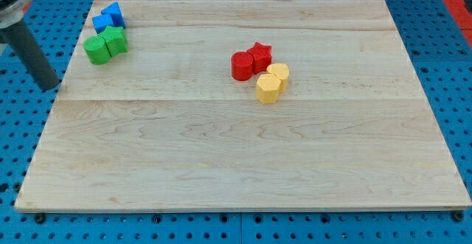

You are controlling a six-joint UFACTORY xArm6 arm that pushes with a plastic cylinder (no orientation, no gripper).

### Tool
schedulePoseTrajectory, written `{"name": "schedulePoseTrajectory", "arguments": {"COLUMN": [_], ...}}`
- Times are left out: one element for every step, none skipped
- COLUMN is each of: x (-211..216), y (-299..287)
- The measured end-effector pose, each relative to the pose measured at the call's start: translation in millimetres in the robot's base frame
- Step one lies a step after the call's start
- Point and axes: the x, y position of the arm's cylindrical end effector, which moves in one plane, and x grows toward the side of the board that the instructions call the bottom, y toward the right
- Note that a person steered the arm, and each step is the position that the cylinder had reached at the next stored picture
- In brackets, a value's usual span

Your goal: Slide your hand towards green circle

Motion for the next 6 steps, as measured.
{"name": "schedulePoseTrajectory", "arguments": {"x": [-26.4,-28.1,-28.9,-33.0,-39.0,-44.1], "y": [3.1,3.1,11.0,11.1,11.1,10.0]}}
